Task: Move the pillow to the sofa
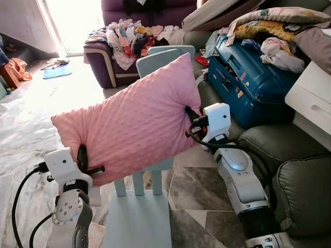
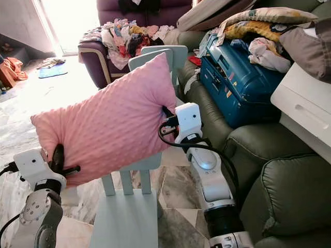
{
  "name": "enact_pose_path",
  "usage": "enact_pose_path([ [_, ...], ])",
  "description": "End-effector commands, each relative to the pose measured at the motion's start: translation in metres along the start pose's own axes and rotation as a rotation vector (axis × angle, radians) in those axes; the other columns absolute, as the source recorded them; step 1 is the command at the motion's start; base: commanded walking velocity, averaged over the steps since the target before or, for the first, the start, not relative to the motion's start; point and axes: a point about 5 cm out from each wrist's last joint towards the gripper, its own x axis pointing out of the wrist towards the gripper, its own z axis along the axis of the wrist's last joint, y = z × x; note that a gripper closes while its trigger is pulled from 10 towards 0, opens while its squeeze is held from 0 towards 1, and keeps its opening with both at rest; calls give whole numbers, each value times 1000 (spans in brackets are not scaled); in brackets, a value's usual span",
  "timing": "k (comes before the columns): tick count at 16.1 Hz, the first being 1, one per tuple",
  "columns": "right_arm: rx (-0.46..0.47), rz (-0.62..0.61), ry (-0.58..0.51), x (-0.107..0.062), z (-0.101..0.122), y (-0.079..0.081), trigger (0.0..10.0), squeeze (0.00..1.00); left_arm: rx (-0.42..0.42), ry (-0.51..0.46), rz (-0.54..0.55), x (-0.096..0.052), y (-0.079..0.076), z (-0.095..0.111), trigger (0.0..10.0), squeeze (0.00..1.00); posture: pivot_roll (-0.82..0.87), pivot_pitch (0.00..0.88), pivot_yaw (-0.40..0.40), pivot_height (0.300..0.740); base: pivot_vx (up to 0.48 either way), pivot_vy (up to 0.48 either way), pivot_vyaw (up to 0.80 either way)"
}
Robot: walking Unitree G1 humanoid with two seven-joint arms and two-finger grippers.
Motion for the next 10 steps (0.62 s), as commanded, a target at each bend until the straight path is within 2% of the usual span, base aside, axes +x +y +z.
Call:
enact_pose_path([
  [1,-10,-2,-21,1,7,-2,10000,0,1,-12,28,-2,5,2,10000,0,-130,0,35,740,0,0,0],
  [10,-20,-8,16,-6,3,-5,10000,0,-7,41,7,-8,2,-5,10000,0,-146,0,44,740,0,0,0],
])
